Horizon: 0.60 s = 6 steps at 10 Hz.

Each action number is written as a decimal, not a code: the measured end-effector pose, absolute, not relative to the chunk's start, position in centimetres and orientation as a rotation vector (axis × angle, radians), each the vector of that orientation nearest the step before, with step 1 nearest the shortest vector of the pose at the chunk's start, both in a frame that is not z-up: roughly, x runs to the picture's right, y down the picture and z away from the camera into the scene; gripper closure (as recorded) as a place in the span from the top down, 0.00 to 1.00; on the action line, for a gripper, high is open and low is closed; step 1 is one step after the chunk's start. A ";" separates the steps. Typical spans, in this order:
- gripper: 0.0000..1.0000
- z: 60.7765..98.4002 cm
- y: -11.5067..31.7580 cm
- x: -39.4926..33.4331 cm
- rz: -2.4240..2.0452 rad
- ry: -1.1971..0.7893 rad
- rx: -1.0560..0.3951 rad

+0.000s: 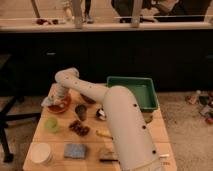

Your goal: Wipe red bowl with towel

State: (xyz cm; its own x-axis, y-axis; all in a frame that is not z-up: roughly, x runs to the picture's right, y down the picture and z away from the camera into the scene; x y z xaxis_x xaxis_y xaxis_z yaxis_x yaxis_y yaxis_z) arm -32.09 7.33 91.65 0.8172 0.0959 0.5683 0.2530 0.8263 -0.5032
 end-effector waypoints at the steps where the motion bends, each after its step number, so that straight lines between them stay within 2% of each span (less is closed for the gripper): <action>1: 0.00 90.7 7.1 -31.8 -0.097 -0.623 -0.597; 3: 0.00 89.4 6.5 -30.6 -0.099 -0.615 -0.583; 6: 0.00 90.5 6.3 -28.5 -0.073 -0.573 -0.590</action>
State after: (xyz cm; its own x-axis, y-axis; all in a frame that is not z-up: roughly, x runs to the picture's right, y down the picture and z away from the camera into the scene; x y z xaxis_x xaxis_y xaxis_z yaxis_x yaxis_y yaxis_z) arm -28.51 6.33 90.48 0.8422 0.0945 0.5309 0.2248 0.8333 -0.5050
